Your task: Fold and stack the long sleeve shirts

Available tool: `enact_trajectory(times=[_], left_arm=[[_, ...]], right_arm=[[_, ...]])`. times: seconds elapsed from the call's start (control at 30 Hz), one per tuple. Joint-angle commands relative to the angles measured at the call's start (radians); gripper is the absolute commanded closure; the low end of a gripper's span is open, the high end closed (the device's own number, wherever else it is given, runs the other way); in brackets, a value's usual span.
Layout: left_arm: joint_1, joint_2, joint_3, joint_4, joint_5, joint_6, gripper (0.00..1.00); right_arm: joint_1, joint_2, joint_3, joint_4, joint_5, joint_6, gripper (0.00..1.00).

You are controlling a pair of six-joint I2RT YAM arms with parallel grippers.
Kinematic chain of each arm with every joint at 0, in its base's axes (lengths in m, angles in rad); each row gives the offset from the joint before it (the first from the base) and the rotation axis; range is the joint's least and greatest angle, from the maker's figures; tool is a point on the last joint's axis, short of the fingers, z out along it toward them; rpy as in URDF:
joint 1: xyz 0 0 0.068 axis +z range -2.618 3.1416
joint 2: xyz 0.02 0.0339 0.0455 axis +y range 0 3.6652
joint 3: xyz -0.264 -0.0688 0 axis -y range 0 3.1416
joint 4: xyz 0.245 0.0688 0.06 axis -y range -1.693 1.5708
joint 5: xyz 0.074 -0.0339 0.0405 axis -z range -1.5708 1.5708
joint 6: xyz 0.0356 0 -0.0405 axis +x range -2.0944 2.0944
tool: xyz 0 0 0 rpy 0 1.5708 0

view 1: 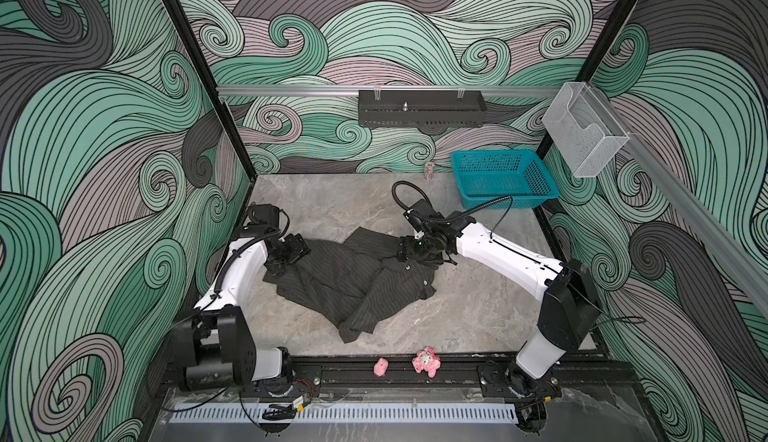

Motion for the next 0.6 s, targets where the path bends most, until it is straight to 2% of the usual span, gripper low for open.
enact_trajectory(times=[0.0,0.1,0.37,0.47,0.57], left_arm=[[0.062,0.029,-0.05,0.171,0.084,-0.127,0.21],[0.093,0.092,-0.092,0.288,0.109,-0.198,0.23],[0.136,0.191,-0.09,0.416,0.109,-0.24,0.34],[0.138,0.209,-0.069,0.438,0.114,-0.247,0.49],[0.138,0.226,-0.048,0.448,0.133,-0.249,0.75]], right_arm=[[0.004,0.007,0.021,-0.023,0.031,-0.02,0.17],[0.001,0.018,0.023,-0.022,0.032,-0.028,0.16],[-0.019,0.043,0.032,-0.023,0.02,-0.054,0.15],[-0.027,0.049,0.035,-0.023,0.01,-0.062,0.16],[-0.029,0.049,0.041,-0.026,0.001,-0.069,0.16]])
